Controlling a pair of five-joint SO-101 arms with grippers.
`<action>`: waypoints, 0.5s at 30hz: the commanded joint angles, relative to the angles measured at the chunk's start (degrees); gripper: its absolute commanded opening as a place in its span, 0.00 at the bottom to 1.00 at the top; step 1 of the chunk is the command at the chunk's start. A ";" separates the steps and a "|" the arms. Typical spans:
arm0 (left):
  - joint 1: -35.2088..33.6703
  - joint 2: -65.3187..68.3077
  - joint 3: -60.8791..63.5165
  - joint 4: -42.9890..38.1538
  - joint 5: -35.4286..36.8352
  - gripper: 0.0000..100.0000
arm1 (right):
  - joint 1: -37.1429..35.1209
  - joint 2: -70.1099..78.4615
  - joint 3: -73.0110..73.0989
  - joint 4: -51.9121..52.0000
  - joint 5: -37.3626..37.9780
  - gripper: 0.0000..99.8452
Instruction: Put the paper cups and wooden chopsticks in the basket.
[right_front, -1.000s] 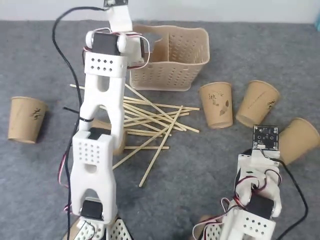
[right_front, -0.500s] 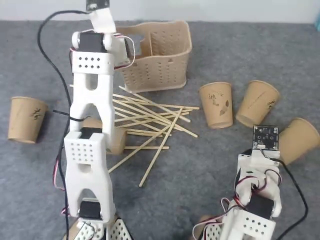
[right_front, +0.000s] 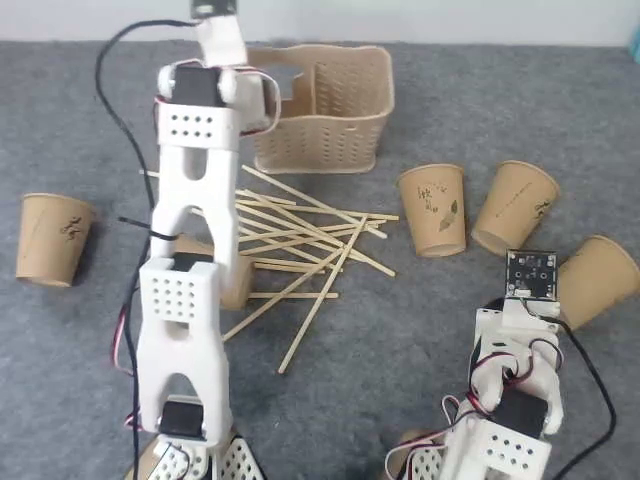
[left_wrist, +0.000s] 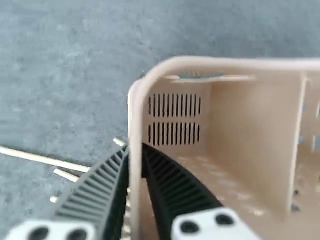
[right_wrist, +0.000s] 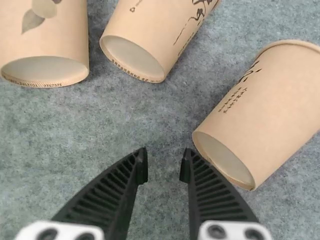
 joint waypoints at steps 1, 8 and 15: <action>3.34 -0.70 -3.21 4.04 -1.49 0.02 | 0.40 -0.92 -0.88 -0.92 0.62 0.12; 1.58 -4.57 -0.84 6.15 -0.79 0.03 | 0.40 -0.92 -0.88 -0.92 0.53 0.12; 1.41 -11.87 1.89 5.80 -0.62 0.03 | 0.48 -0.92 -0.88 -1.01 0.53 0.12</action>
